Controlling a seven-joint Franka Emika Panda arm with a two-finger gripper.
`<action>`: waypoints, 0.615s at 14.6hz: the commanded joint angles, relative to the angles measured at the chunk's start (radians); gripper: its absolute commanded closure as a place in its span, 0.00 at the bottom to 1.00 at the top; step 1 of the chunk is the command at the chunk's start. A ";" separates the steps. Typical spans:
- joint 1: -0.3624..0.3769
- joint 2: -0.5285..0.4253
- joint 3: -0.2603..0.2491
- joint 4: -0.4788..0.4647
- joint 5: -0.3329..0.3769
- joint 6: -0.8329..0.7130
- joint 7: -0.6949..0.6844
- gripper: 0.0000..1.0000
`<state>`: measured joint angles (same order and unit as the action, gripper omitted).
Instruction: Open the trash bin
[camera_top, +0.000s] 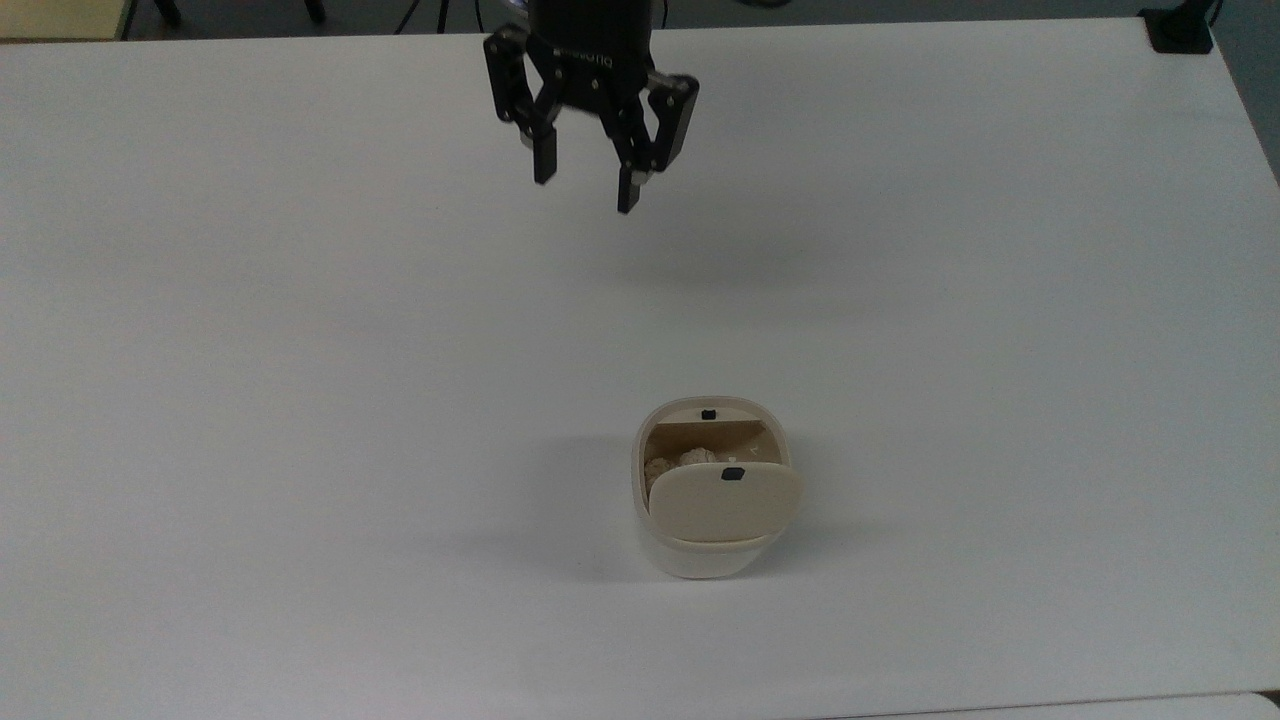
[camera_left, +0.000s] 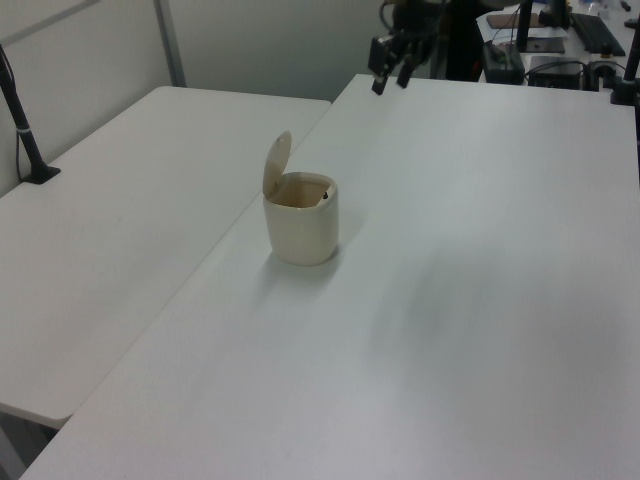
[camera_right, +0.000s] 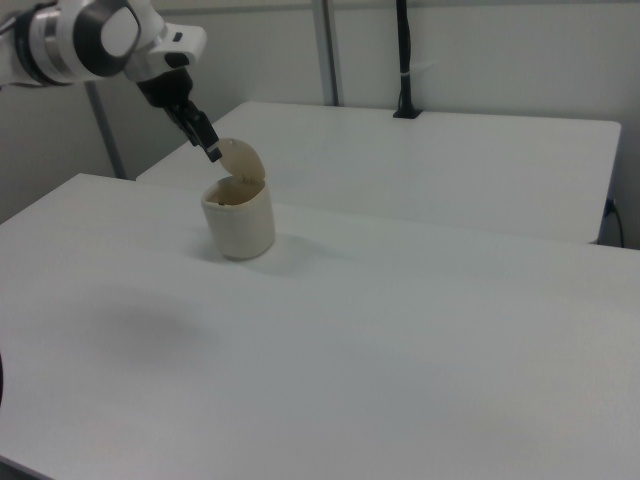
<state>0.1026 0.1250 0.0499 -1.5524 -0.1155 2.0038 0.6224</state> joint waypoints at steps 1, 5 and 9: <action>-0.004 -0.116 0.001 -0.080 0.062 -0.172 -0.082 0.00; -0.033 -0.203 0.001 -0.156 0.077 -0.275 -0.326 0.00; -0.095 -0.200 0.001 -0.143 0.109 -0.281 -0.584 0.00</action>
<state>0.0526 -0.0481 0.0497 -1.6638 -0.0414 1.7296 0.2173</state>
